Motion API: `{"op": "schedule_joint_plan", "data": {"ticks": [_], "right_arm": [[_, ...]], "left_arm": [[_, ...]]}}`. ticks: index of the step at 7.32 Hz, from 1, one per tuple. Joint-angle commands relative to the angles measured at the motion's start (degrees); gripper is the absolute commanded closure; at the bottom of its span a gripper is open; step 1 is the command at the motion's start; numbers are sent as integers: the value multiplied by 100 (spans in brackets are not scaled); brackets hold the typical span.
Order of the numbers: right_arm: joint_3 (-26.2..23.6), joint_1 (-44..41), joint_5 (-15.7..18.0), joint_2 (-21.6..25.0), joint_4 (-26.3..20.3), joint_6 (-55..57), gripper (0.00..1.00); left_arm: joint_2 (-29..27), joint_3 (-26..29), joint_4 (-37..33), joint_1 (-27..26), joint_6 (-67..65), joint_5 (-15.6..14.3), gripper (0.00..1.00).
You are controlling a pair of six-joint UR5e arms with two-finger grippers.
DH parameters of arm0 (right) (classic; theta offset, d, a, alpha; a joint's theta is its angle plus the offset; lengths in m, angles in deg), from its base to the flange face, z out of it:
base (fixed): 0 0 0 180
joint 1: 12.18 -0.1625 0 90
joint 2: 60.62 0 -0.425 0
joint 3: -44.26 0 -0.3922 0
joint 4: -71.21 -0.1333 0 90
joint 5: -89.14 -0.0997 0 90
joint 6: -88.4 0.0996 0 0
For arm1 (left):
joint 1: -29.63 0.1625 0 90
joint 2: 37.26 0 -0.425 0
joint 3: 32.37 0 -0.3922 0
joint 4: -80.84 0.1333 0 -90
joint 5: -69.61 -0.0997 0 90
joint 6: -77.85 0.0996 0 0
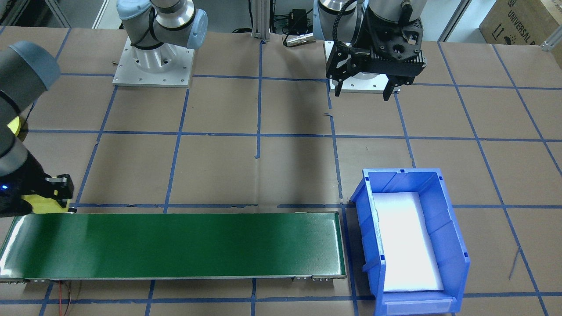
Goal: Move block left to right into plate
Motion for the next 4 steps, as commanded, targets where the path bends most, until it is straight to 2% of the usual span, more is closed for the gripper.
{"op": "schedule_joint_plan", "data": {"ticks": [1,3,4], "right_arm": [[-332,1650,44,492,-465,-1480,56],[-474,3198,-9,520,-466,-2853,56],[-605,3579,-35,520,-370,-3251,56]], "left_arm": [[-2,0,0,0,0,0,0],[6,0,-9,0,0,0,0],[6,0,0,9,0,0,0]]}}
